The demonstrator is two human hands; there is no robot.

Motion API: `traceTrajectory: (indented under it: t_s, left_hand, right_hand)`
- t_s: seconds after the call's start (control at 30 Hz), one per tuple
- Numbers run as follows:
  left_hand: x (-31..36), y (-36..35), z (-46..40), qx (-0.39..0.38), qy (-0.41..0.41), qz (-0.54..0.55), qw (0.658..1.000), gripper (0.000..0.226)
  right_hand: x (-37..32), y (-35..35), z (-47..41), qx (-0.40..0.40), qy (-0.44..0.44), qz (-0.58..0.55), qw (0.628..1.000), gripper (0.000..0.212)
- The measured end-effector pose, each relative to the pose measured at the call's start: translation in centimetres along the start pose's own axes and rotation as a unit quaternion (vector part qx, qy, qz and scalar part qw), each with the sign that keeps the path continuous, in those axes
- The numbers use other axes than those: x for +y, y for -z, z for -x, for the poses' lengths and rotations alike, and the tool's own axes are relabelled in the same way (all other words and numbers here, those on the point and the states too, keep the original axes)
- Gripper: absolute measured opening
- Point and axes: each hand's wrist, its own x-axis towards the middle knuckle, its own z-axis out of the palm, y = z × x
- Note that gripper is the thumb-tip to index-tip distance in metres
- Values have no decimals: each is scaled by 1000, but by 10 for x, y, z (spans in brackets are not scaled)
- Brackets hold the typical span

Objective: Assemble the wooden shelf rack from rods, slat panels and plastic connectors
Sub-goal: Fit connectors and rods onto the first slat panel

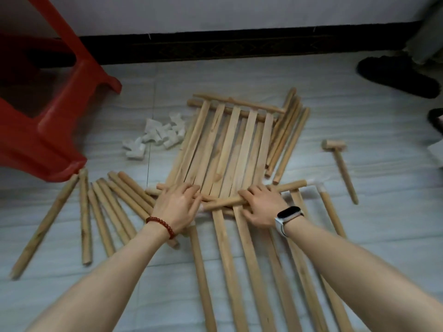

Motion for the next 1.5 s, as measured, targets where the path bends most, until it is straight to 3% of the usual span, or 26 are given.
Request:
traceTrajectory:
  t_s: [0.1,0.27,0.47,0.53,0.77,1.03,1.27,1.5]
  left_hand:
    - [-1,-19,1,-26,-59,-82,995,42]
    - [6,-35,-11,-12,-54,-96,994,29]
    - [2,-28,-46,-15,47,-30,998,24]
    - [1,-28,-58,-25,78,-22,996,32]
    - [3,-14,-56,32,53,103,993,26]
    - [16,-38,-24,-21,-10,36,999,18]
    - [18,-55,-27,-23,17,51,998,11]
    - [-9,-40,5,53,40,93,993,50]
  right_hand:
    - [-21,-15,-1,2,7,37,999,77]
    - [-30,-25,-16,77,-9,36,996,44]
    - [-17,-5,-54,91,-27,37,995,36]
    - [-14,5,-68,99,-31,48,993,31]
    - [0,35,-72,86,-20,22,996,31]
    - [-7,0,-26,-17,-54,-12,998,25]
    - [-1,-19,-28,19,-72,-18,997,26]
    - [-11,-18,-27,58,-135,-29,989,41]
